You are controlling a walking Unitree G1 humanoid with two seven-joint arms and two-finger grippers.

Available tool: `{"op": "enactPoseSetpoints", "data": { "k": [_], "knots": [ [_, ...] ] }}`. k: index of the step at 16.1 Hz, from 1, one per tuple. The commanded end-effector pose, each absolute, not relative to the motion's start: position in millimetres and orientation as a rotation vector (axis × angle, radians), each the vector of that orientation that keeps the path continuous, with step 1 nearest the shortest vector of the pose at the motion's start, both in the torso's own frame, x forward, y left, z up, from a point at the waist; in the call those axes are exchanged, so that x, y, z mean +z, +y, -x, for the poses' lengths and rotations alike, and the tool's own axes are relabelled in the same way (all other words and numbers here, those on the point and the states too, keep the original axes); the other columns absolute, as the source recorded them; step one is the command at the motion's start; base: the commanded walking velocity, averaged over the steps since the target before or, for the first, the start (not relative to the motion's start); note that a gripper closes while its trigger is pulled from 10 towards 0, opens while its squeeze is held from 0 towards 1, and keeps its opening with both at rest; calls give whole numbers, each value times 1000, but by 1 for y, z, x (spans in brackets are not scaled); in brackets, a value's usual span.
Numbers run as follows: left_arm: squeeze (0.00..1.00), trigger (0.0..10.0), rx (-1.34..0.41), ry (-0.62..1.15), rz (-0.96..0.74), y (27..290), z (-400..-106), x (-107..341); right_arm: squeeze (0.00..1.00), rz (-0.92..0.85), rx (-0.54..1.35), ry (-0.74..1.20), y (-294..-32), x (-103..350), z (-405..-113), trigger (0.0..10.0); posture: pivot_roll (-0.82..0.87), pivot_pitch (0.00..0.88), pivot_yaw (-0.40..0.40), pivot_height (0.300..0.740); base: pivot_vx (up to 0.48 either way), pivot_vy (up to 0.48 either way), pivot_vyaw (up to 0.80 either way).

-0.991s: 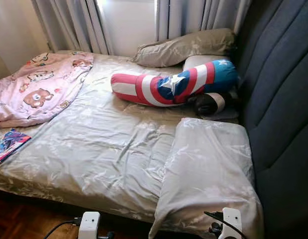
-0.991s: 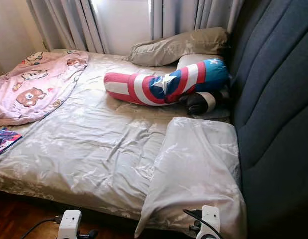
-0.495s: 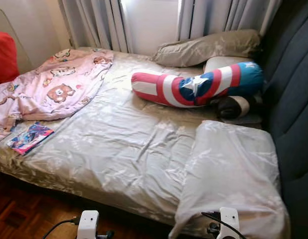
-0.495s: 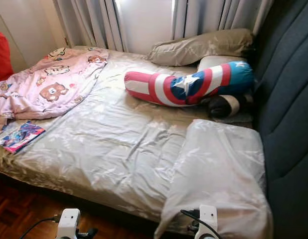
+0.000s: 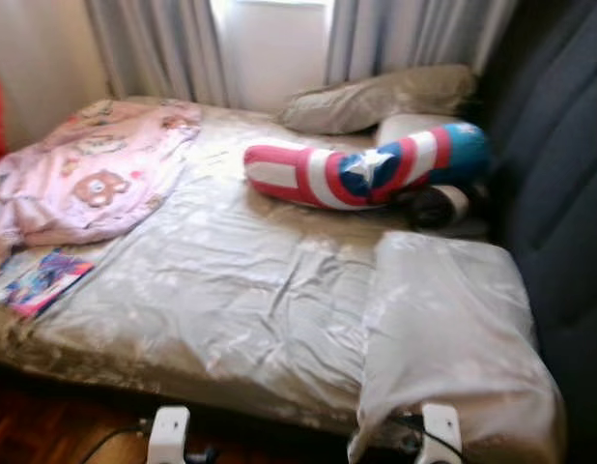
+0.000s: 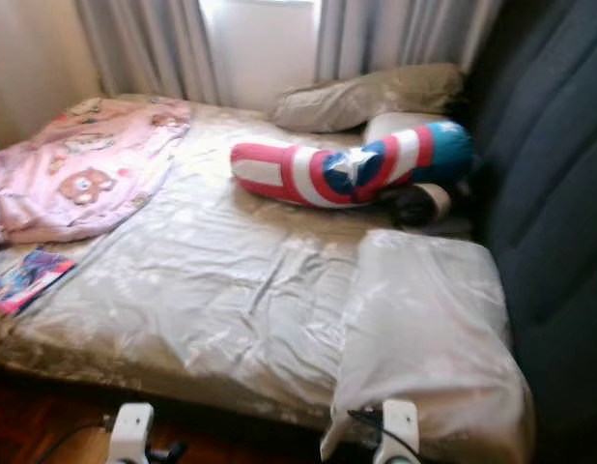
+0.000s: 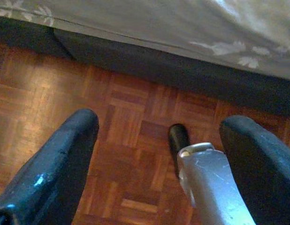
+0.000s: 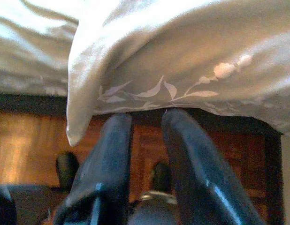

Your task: Clean up the room

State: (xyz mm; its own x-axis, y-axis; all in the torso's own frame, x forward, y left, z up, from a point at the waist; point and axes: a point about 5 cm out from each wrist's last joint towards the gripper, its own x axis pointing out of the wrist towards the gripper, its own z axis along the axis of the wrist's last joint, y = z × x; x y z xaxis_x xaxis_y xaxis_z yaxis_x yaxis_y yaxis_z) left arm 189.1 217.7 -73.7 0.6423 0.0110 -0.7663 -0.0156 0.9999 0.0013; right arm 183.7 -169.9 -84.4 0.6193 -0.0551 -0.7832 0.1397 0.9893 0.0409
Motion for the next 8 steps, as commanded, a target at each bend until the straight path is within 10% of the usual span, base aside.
{"op": "enactPoseSetpoints", "data": {
  "k": [1, 8],
  "knots": [
    [0, 10000, 8, 884, 5, 215, -188, -75, 0, -91, -125, 907, -175, -85, -181, 10000, 34, 1, -11, 740, 0, 439, 0],
    [0, 10000, 13, 885, 8, 216, -187, -75, 0, -109, -150, 903, -175, -85, -181, 10000, 29, 3, -5, 740, 0, 444, 0]
  ]
}}
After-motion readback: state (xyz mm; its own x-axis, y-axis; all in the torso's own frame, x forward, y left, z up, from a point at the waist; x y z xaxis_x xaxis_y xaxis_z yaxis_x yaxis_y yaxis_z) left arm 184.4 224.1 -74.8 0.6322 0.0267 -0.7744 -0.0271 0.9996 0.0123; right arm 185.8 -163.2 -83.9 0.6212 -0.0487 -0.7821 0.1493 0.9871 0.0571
